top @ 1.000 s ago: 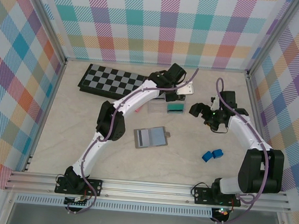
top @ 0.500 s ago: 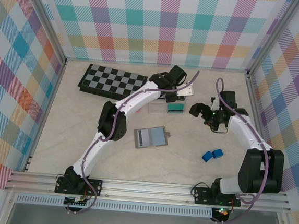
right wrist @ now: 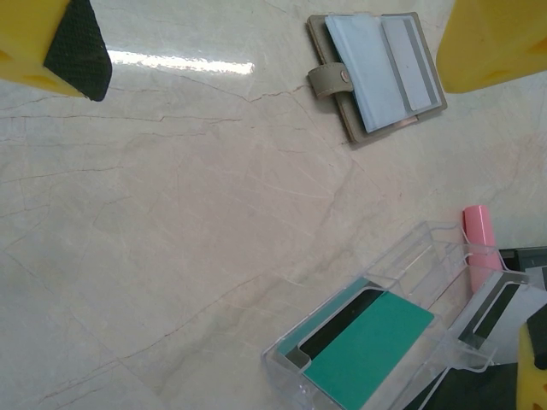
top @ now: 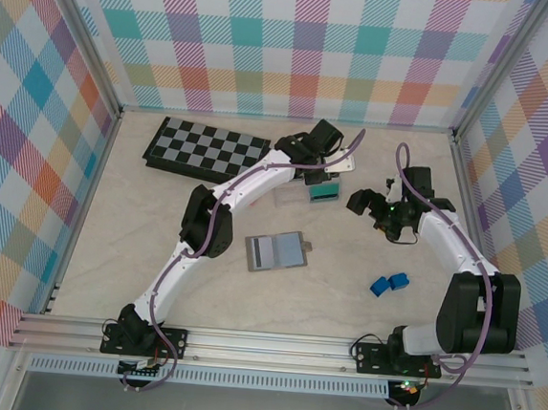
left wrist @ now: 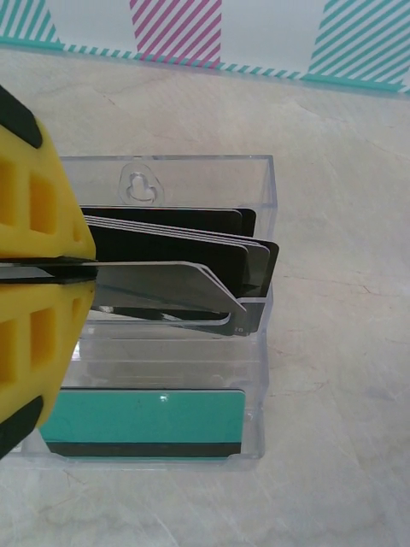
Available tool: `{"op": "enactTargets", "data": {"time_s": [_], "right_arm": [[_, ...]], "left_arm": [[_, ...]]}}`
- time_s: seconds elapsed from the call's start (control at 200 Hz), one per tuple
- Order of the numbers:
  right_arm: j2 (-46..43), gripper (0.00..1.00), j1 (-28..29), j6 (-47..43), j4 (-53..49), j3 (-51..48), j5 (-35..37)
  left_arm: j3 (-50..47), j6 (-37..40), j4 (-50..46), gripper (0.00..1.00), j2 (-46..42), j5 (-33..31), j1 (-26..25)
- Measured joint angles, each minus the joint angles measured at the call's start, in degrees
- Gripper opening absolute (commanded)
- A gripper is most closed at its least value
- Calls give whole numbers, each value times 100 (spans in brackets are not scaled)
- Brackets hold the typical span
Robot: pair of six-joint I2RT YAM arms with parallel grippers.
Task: Take the credit cards out of the card holder
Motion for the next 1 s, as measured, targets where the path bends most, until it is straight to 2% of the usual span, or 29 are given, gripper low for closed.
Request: {"op": "enactTargets", "data": {"time_s": [0.39,0.57,0.865,1.005], "right_arm": [[2,100,0,0,-2,0,-42],[66,100,0,0,-2,0,-46],[87,100,0,0,-20,0,-87],[90,100,0,-2,-20,0,-85]], "left_arm": [[0,-157,24,9,0,-13,0],[0,-243,63,12,0,-35,0],[0,-476,343,13,57,-282,0],[0,-562,448,18,133,-358,0]]}}
